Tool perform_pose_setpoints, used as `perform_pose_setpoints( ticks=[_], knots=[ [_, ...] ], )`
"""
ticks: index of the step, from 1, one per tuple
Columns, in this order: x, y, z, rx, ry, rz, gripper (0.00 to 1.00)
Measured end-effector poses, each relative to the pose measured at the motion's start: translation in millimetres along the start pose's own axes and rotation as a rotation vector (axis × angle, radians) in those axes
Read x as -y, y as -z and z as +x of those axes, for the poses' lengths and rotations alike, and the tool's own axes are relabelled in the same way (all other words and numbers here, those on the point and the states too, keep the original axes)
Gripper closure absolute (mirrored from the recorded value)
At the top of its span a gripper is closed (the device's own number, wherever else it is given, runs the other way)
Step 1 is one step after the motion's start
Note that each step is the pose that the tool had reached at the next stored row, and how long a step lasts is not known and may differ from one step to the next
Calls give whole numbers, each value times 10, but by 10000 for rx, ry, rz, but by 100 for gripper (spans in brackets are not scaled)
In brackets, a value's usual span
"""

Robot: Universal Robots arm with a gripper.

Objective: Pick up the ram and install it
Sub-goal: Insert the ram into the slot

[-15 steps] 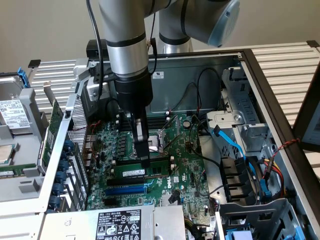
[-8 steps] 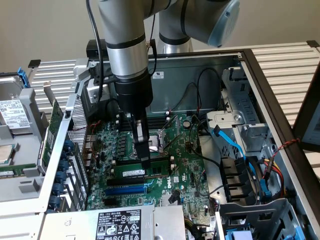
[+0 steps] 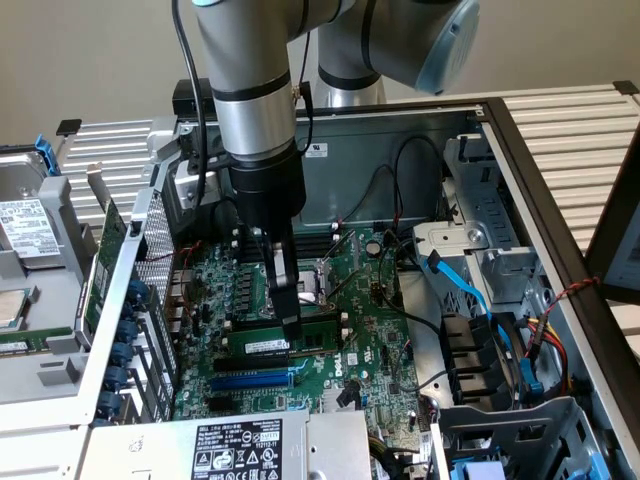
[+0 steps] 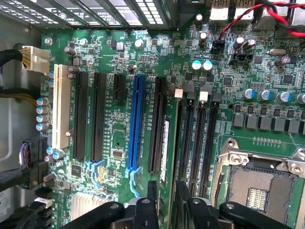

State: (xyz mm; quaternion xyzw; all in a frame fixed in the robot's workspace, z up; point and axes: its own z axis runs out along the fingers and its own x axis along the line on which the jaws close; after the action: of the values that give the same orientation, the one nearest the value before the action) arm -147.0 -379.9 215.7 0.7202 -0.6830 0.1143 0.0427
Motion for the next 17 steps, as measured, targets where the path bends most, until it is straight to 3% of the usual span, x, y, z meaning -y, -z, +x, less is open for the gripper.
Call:
perform_pose_setpoints(
  ticks=[10,12,17],
  knots=[
    [-2,-6,-1,2,27,6,72],
    [-3,-4,0,0,40,6,85],
    [6,84,20,6,51,12,87]
  ],
)
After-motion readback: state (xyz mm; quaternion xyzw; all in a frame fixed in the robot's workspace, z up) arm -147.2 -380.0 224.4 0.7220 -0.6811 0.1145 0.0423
